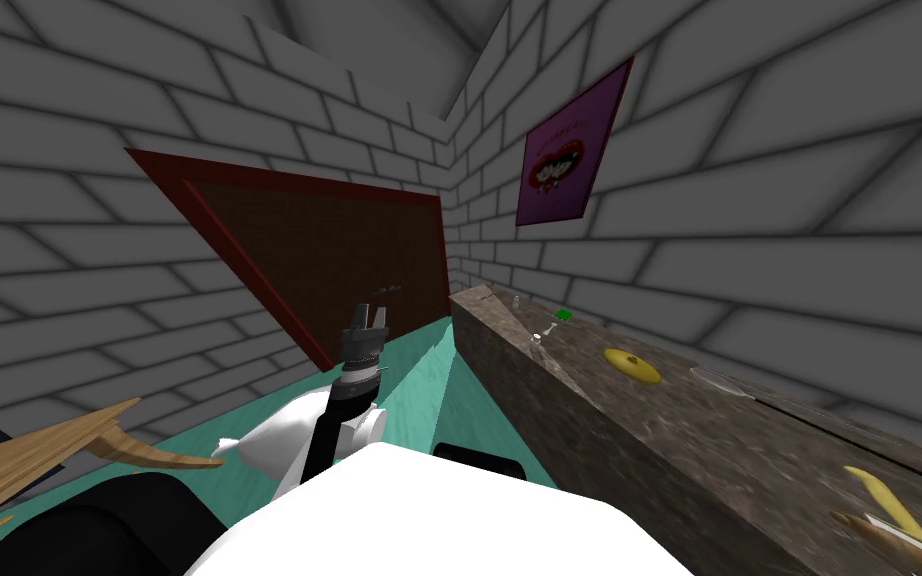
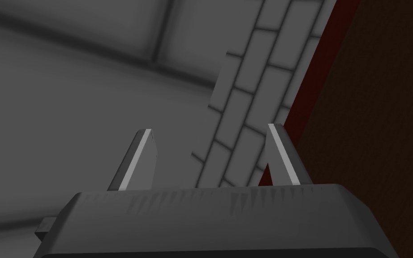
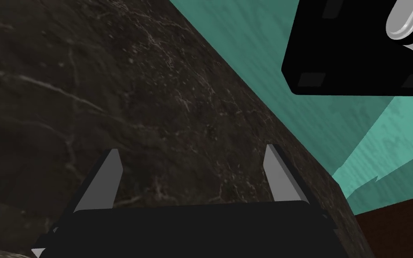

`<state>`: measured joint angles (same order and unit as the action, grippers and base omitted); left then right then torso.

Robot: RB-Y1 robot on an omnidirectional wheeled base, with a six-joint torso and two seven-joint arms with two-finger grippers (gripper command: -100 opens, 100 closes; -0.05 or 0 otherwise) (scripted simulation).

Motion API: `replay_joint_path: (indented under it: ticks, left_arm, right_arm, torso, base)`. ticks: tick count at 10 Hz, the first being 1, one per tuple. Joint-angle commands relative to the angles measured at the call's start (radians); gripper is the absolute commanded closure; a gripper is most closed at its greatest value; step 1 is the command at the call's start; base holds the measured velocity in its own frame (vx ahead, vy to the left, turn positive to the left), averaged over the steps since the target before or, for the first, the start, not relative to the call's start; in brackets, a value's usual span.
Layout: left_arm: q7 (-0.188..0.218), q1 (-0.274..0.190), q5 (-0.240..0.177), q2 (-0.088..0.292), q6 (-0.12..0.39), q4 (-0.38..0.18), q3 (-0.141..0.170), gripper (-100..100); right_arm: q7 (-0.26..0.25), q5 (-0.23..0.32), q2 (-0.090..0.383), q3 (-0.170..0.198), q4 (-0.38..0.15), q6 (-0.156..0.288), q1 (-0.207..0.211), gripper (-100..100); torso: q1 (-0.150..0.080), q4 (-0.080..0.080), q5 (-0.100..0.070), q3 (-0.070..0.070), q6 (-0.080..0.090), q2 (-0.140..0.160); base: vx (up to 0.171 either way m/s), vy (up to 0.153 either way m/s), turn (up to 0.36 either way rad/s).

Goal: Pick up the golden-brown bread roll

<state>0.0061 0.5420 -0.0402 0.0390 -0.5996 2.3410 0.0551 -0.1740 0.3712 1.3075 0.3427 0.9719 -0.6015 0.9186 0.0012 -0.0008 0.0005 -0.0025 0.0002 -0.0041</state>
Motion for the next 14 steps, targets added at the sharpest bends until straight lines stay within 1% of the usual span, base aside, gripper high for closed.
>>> replay_joint_path:
  ticks: [1, 2, 3, 4, 5, 6, 7, 8, 10, 12, 14]
  left_arm:
    - [0.0, 0.0, 0.0, 0.0, 0.0, 0.0, 0.0, 0]
    - [0.0, 0.0, 0.0, 0.0, 0.0, 0.0, 0.0, 0]
    - [0.0, 0.0, 0.0, 0.0, 0.0, 0.0, 0.0, 0]
    - [0.0, 0.0, 0.0, 0.0, 0.0, 0.0, 0.0, 0]
    - [0.0, 0.0, 0.0, 0.0, 0.0, 0.0, 0.0, 0]
    - [0.0, 0.0, 0.0, 0.0, 0.0, 0.0, 0.0, 0]
    - [0.0, 0.0, 0.0, 0.0, 0.0, 0.0, 0.0, 0]
    - [0.0, 0.0, 0.0, 0.0, 0.0, 0.0, 0.0, 0]
    - [0.0, 0.0, 0.0, 0.0, 0.0, 0.0, 0.0, 0]
    - [0.0, 0.0, 0.0, 0.0, 0.0, 0.0, 0.0, 0]
    - [0.0, 0.0, 0.0, 0.0, 0.0, 0.0, 0.0, 0]
  right_arm:
    - [-0.007, -0.009, 0.021, -0.015, 0.028, 0.012, 0.035, -100]
    - [-0.024, 0.002, 0.063, -0.004, -0.001, 0.012, 0.038, -100]
    - [-0.024, 0.002, 0.065, -0.004, -0.001, 0.012, 0.038, -100]
    - [-0.041, 0.012, 0.105, 0.006, -0.026, 0.013, 0.038, -100]
    - [-0.041, 0.012, 0.105, 0.006, -0.026, 0.013, 0.038, -100]
    - [-0.059, 0.021, 0.141, 0.015, -0.047, 0.014, 0.036, -100]
    - [-0.059, 0.021, 0.141, 0.015, -0.047, 0.014, 0.036, -100]
    - [-0.076, 0.028, 0.172, 0.022, -0.063, 0.015, 0.031, -100]
    - [-0.11, 0.039, 0.218, 0.035, -0.08, 0.016, 0.014, -100]
    - [-0.142, 0.047, 0.243, 0.046, -0.08, 0.016, -0.006, -100]
    - [-0.174, 0.053, 0.246, 0.061, -0.065, 0.013, -0.026, -100]
  torso:
    - [0.0, 0.0, 0.0, 0.0, 0.0, 0.0]
    - [0.0, 0.001, 0.0, 0.002, 0.0, 0.003]
    - [0.0, 0.001, 0.0, 0.001, 0.0, 0.002]
    - [0.0, 0.001, 0.0, 0.001, 0.0, 0.002]
    - [-0.001, 0.0, 0.0, 0.0, 0.0, 0.0]
    - [-0.001, 0.0, 0.0, 0.0, 0.0, 0.0]
    - [-0.001, 0.0, 0.0, 0.0, 0.0, -0.001]
    - [-0.001, 0.0, -0.001, 0.0, 0.0, 0.0]
    - [-0.006, -0.001, -0.001, -0.002, -0.001, -0.004]
    - [-0.006, -0.002, -0.002, -0.004, -0.001, -0.007]
    - [-0.004, -0.001, -0.001, -0.002, 0.0, -0.004]
  base:
    - [0.026, 0.005, -0.001]
    - [0.045, 0.008, 0.077]
    - [0.051, 0.003, 0.051]
    - [0.085, -0.002, 0.075]
    - [0.083, -0.003, 0.057]
    - [0.093, -0.008, 0.083]
    - [0.071, -0.015, 0.046]
    - [0.075, -0.034, 0.102]
    - [0.173, -0.083, 0.15]
    - [0.155, -0.077, 0.131]
    - [0.099, -0.057, 0.08]
